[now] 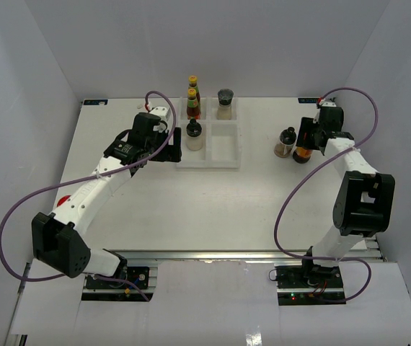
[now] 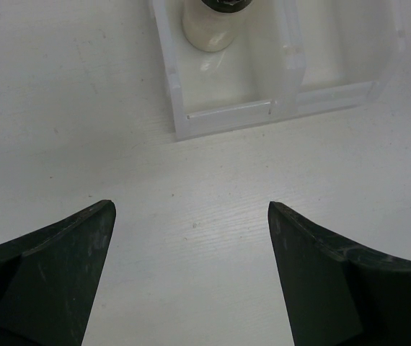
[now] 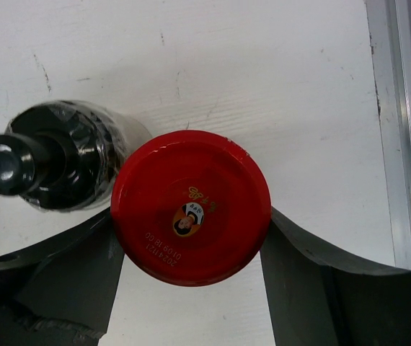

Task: Organize the condiment bottles

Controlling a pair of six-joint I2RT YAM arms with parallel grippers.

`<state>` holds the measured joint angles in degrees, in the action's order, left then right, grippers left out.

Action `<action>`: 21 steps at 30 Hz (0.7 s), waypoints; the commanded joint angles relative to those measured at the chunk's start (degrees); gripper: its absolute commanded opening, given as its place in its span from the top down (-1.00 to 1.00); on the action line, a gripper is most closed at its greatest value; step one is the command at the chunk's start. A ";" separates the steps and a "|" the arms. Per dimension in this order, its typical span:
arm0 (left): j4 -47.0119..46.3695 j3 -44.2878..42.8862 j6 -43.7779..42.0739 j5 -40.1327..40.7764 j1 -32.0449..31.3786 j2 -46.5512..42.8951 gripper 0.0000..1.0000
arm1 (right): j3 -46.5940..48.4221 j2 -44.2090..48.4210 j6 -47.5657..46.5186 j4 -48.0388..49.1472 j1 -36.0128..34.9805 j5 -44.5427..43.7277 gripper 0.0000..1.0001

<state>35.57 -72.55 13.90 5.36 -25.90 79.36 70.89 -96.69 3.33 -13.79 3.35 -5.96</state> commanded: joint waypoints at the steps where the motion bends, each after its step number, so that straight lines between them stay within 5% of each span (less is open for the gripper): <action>1: -0.46 0.68 0.74 -0.91 0.41 -3.89 -0.96 | -4.54 6.19 -0.64 -1.13 -0.10 0.30 0.85; 10: -1.22 2.37 1.59 -2.23 0.41 -5.42 -0.96 | -12.14 15.11 0.75 -1.83 -3.18 0.29 0.85; 21: -1.35 3.99 3.31 -1.85 0.41 -7.87 -0.96 | -16.45 24.81 1.84 -2.14 -19.47 -3.54 0.85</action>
<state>35.11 -69.75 15.83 3.76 -25.65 74.87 54.40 -77.32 4.29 -19.67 -11.03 -8.11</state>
